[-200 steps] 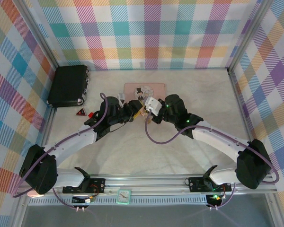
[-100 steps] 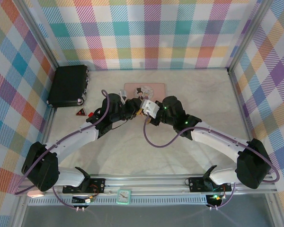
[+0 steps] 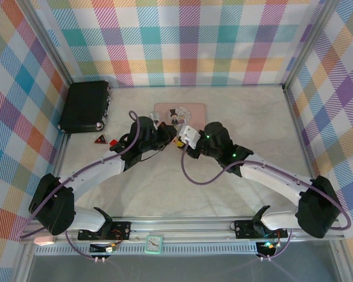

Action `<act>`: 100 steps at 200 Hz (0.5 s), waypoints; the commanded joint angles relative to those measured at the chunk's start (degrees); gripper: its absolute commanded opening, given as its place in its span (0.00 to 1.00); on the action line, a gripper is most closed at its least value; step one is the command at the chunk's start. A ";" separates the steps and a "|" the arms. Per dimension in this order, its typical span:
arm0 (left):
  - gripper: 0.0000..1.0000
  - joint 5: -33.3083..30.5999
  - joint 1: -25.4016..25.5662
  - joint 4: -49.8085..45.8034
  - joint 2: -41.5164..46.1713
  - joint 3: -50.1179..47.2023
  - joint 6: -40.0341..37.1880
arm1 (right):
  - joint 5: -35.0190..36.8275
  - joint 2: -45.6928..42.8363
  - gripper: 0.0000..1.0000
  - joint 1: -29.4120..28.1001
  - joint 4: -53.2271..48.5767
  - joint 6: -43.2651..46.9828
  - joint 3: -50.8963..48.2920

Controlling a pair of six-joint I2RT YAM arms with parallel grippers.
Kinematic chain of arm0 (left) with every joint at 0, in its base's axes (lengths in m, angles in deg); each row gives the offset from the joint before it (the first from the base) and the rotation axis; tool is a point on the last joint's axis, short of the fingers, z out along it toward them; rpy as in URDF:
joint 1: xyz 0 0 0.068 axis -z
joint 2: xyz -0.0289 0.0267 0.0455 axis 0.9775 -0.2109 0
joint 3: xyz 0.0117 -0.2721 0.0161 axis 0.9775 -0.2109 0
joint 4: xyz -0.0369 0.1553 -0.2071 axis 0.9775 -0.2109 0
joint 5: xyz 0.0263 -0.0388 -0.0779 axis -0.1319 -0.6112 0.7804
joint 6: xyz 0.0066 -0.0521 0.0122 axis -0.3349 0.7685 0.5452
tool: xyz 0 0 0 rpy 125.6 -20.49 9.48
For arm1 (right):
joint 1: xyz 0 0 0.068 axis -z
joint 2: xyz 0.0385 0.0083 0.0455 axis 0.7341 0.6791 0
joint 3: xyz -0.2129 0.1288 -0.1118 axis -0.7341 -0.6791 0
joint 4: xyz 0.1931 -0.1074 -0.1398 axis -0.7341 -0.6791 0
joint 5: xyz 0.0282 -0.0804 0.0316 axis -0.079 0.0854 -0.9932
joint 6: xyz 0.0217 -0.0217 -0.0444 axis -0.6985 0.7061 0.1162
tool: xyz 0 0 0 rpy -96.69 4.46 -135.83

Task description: Unlock the padlock with the key

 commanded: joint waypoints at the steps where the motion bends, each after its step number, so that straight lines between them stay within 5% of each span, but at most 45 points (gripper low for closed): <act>1: 0.00 -3.50 -0.71 0.82 1.01 1.46 -5.88 | -2.00 -3.82 0.39 1.60 4.42 -10.35 -1.57; 22: 0.00 -1.73 -1.62 6.17 0.58 0.34 -9.70 | 9.46 -4.98 0.72 2.96 3.55 -26.52 -2.14; 50: 0.00 1.95 -2.43 15.77 0.11 -1.82 -14.86 | -2.71 -4.18 0.74 9.96 -5.01 -40.37 1.92; 100: 0.00 6.71 -3.00 32.07 0.01 -6.78 -21.68 | -22.12 -1.65 0.64 13.42 7.10 -60.02 0.22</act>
